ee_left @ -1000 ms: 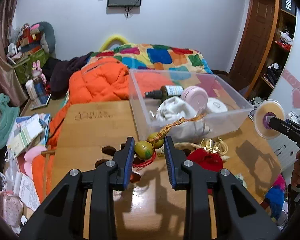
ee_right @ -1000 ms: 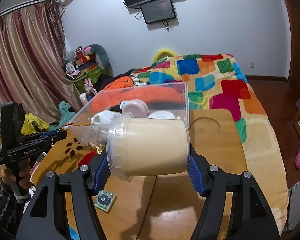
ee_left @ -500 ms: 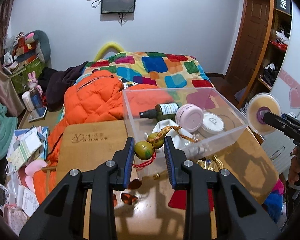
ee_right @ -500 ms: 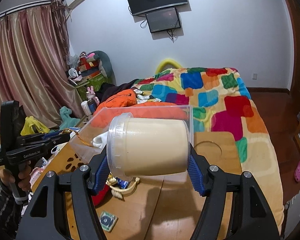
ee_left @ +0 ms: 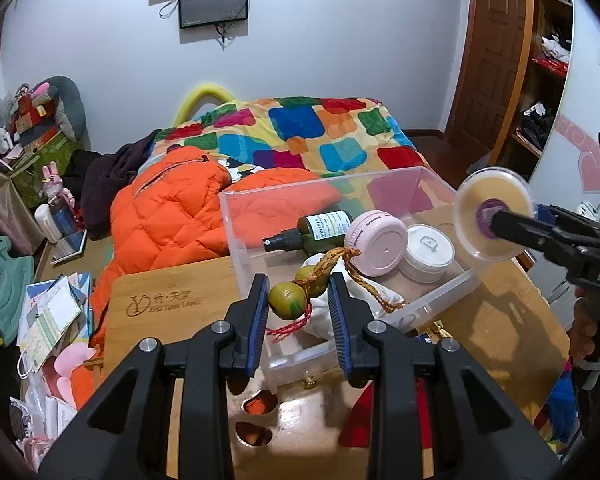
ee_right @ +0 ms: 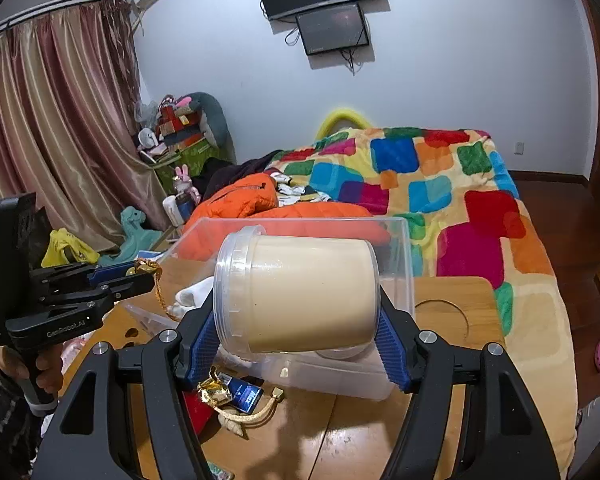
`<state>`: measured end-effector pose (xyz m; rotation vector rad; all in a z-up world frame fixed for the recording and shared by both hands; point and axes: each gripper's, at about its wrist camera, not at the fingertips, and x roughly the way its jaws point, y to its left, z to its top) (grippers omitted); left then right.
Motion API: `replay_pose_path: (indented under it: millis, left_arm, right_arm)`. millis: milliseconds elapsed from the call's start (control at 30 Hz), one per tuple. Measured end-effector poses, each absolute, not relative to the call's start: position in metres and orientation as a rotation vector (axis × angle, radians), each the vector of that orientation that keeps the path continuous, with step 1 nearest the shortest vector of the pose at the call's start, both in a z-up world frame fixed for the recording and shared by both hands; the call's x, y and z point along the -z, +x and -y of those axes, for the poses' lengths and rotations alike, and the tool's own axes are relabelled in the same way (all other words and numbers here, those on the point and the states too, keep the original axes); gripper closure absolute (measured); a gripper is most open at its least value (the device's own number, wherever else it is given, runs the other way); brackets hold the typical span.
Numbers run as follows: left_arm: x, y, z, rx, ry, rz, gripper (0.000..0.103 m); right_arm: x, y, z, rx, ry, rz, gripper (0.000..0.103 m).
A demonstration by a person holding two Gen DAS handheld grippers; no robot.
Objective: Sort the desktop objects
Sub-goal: 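Lower the ornament into the box and open the left tool while the right releases the cream jar inside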
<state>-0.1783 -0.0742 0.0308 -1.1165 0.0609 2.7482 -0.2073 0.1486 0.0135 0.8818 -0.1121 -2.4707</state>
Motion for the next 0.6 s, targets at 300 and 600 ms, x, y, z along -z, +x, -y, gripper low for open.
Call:
replay_pose_path:
  millis: [300, 600]
  left_arm:
    - [-0.020, -0.194, 0.069, -2.720, -1.149, -0.054, 0.074]
    - [-0.010, -0.204, 0.068, -2.712, -1.167, -0.055, 0.074]
  right_arm:
    - [0.002, -0.225, -0.135, 2.448, 0.942, 0.087, 0.039]
    - [0.011, -0.234, -0.126, 2.453, 0.980, 0.039, 0.039]
